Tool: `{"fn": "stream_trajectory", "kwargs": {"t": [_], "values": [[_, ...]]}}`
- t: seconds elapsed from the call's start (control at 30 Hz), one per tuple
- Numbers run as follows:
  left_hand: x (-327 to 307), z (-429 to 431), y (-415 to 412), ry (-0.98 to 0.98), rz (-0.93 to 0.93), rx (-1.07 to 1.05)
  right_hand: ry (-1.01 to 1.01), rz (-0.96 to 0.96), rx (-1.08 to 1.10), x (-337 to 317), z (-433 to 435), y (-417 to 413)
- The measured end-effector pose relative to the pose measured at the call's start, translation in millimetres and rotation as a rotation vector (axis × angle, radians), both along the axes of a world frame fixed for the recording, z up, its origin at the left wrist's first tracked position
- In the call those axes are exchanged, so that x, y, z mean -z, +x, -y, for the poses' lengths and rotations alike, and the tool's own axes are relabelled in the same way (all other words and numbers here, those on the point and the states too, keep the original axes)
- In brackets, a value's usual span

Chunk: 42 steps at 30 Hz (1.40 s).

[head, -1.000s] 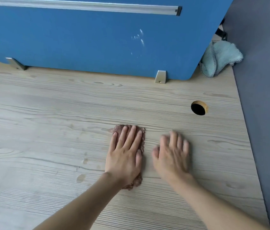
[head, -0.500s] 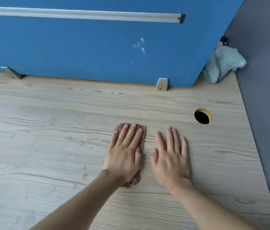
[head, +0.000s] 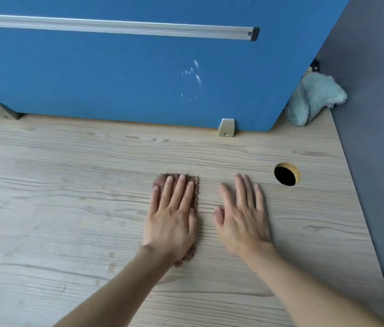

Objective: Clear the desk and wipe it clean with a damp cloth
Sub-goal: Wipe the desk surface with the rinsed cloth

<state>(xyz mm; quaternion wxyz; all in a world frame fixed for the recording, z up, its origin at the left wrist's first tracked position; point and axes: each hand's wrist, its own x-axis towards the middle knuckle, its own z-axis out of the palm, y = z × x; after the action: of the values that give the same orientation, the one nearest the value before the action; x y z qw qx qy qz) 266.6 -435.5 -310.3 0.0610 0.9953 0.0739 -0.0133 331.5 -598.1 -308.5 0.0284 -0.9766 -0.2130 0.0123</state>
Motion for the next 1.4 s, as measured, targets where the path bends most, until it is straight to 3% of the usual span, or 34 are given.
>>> {"fn": "stream_trajectory", "kwargs": {"t": [0.17, 0.37, 0.53, 0.7, 0.87, 1.03, 1.27, 1.4], "values": [[1.7, -3.5, 0.9, -0.020, -0.018, 0.132, -0.020, -0.027, 0.001, -2.7, -1.3, 2.7], [-0.9, -7.3, 30.0, -0.021, -0.015, 0.006, -0.006, -0.028, -0.003, -1.9, -0.4, 1.7], [1.1, -8.1, 21.7, -0.028, -0.048, 0.142, 0.008, -0.022, -0.011, -1.0, -0.5, 1.0], [-2.1, -16.5, 53.7, -0.016, -0.044, -0.017, 0.003, -0.015, -0.009, -1.4, -0.1, 1.2], [-0.4, -0.3, 38.6, -0.031, -0.083, 0.195, 0.029, -0.011, -0.002, 0.1, -0.6, 0.4], [-5.7, -15.4, 73.1, -0.043, -0.067, -0.012, 0.065, 0.036, 0.040, -2.8, -8.0, 15.0], [-0.6, -7.5, 59.0, -0.059, -0.059, 0.199, 0.022, 0.024, 0.040, 3.9, -14.4, 22.4], [-4.5, -17.3, 95.6, -0.040, -0.055, 0.061, -0.001, 0.020, 0.034, 1.5, -14.3, 23.2]]}}
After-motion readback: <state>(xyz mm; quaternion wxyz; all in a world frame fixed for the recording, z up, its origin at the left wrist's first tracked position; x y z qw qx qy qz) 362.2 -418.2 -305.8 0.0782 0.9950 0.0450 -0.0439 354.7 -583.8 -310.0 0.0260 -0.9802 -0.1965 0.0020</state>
